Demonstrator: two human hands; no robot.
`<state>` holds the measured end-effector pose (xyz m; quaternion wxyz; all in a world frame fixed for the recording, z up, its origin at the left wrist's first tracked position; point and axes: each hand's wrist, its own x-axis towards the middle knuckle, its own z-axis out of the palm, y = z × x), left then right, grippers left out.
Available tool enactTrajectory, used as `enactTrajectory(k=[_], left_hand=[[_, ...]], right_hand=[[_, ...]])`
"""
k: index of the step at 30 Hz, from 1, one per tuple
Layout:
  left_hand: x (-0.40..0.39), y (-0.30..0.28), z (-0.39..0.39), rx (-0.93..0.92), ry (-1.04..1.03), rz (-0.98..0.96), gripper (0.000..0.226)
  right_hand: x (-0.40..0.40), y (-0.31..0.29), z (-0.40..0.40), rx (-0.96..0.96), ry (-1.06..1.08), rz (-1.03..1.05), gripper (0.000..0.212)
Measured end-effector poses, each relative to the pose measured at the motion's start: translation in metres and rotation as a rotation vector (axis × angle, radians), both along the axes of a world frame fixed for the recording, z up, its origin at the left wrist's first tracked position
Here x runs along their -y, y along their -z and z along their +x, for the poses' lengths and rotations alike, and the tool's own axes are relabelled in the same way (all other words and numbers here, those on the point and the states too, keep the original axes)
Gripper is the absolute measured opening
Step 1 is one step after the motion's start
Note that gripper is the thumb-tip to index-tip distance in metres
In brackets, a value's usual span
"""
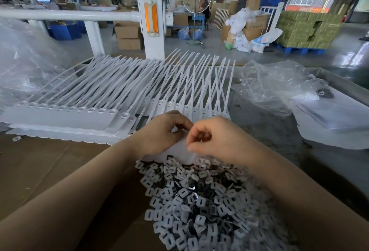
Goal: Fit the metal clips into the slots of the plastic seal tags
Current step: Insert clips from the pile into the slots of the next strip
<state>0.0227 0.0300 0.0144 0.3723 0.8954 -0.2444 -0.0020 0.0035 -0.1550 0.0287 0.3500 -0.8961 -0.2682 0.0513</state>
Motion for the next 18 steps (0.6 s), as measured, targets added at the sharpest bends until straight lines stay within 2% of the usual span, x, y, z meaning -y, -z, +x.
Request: enactTrajectory(k=[4,7,12,18], left_hand=[[0.003,0.001,-0.001,0.039,0.006,-0.178,0.011],[0.005,0.003,-0.001,0.126,-0.009,-0.237,0.018],[0.007,0.003,-0.002,0.206,0.023,-0.248,0.017],[0.007,0.001,-0.003,0.156,0.034,-0.226,0.002]], right_hand=[[0.010,0.000,0.009,-0.043,0.238,0.212,0.014],[0.012,0.000,0.012,-0.161,0.326,0.349,0.013],[0.011,-0.001,0.013,-0.246,0.322,0.421,0.013],[0.010,-0.001,0.012,-0.274,0.279,0.429,0.009]])
